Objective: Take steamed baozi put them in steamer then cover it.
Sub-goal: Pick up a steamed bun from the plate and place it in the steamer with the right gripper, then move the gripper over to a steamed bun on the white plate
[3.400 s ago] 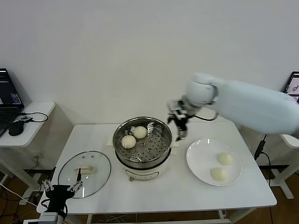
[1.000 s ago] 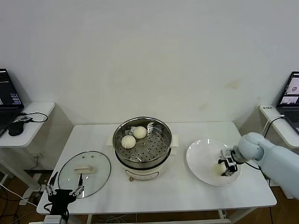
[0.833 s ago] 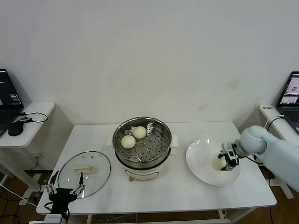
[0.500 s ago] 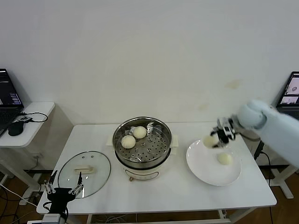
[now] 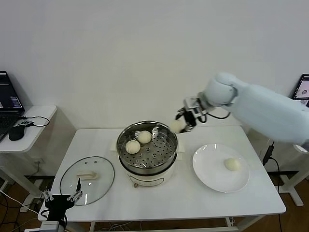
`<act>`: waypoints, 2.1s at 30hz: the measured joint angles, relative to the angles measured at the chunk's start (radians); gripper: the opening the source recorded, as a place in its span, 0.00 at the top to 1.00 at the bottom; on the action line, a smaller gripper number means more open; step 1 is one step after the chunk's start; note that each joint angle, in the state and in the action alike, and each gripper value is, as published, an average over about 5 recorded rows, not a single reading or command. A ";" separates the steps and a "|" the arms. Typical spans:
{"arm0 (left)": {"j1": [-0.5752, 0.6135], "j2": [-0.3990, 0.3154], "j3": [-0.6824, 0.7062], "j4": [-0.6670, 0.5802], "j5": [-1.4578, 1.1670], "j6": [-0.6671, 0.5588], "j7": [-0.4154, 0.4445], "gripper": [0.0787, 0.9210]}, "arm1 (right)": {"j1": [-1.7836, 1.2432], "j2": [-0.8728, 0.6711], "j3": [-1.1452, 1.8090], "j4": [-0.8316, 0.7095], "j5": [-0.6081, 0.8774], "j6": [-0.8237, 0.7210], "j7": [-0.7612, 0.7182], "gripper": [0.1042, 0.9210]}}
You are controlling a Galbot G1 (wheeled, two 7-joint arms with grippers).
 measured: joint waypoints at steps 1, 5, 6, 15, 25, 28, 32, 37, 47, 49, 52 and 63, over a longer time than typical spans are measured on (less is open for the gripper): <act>0.001 -0.001 -0.003 0.000 -0.001 0.000 0.000 0.12 | -0.001 0.019 -0.009 -0.005 -0.001 0.012 0.003 0.41; 0.003 -0.003 -0.012 0.001 -0.007 -0.002 -0.001 0.12 | -0.011 0.087 -0.045 -0.032 -0.017 0.069 0.010 0.41; 0.002 -0.004 -0.013 0.001 -0.008 -0.002 -0.001 0.12 | -0.014 0.102 -0.054 -0.039 -0.024 0.085 0.011 0.41; -0.005 -0.011 -0.018 0.009 -0.014 -0.004 -0.003 0.12 | -0.037 0.214 -0.121 -0.103 -0.104 0.249 0.007 0.40; -0.006 -0.013 -0.021 0.018 -0.018 -0.007 -0.006 0.12 | -0.044 0.259 -0.169 -0.122 -0.171 0.384 -0.019 0.38; -0.006 -0.014 -0.021 0.017 -0.018 -0.008 -0.006 0.12 | -0.049 0.266 -0.174 -0.124 -0.178 0.405 -0.020 0.35; -0.006 -0.014 -0.022 0.016 -0.018 -0.008 -0.006 0.12 | -0.053 0.271 -0.177 -0.125 -0.186 0.423 -0.020 0.34; -0.006 -0.013 -0.022 0.015 -0.018 -0.008 -0.006 0.12 | -0.048 0.267 -0.174 -0.124 -0.189 0.433 -0.016 0.23; -0.016 -0.003 -0.024 0.009 -0.018 -0.007 -0.005 0.12 | -0.001 0.203 -0.118 -0.103 -0.162 0.392 -0.028 0.12; -0.018 0.000 -0.023 0.008 -0.019 -0.006 -0.005 0.12 | 0.011 0.175 -0.101 -0.091 -0.151 0.361 -0.031 0.12; -0.021 0.005 -0.022 0.004 -0.020 -0.005 -0.004 0.12 | 0.021 0.122 -0.078 -0.065 -0.134 0.299 -0.033 0.12; -0.027 0.021 -0.004 0.000 -0.019 -0.004 -0.003 0.12 | -0.047 -0.164 0.035 0.041 -0.125 0.094 -0.058 0.12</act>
